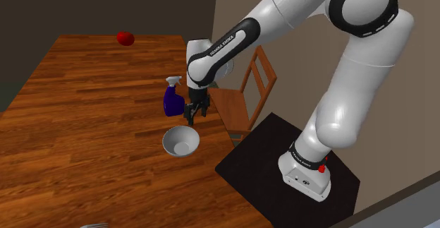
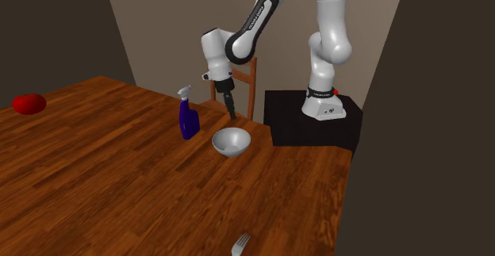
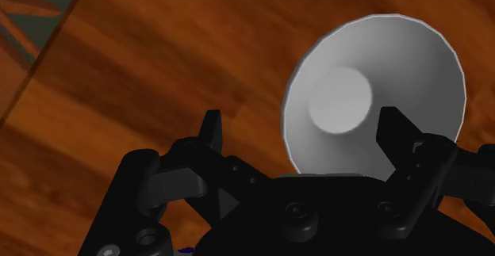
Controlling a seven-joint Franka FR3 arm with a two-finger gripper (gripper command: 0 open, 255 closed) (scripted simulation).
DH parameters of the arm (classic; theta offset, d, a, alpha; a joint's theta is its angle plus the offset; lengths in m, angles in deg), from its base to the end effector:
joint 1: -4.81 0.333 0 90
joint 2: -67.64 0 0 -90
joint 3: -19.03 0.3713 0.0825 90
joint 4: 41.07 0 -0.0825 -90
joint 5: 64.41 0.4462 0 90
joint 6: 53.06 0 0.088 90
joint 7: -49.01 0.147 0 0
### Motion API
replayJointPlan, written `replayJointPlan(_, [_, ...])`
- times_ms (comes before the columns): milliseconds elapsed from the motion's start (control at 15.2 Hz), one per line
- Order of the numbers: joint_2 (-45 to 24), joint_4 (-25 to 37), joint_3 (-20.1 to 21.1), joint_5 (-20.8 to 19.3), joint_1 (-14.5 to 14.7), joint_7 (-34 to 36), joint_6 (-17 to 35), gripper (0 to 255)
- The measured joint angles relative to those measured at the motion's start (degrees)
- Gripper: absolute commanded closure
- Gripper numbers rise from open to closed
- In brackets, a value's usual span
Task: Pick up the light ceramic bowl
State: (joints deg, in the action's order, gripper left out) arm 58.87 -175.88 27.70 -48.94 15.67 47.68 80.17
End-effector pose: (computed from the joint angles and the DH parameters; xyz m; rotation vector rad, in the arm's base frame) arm 0.4959 0.1909 0.2191 -2.9446 -0.2376 0.3113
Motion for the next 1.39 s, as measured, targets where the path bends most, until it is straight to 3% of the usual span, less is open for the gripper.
replayJointPlan(594, [-8.0,1.7,0.4,0.9,0.4,-1.2,6.3,0])
replayJointPlan(660, [-8.3,1.8,0.4,0.9,0.5,-1.2,6.6,255])
replayJointPlan(1386, [-8.3,1.9,0.5,0.9,0.5,-1.1,6.5,255])
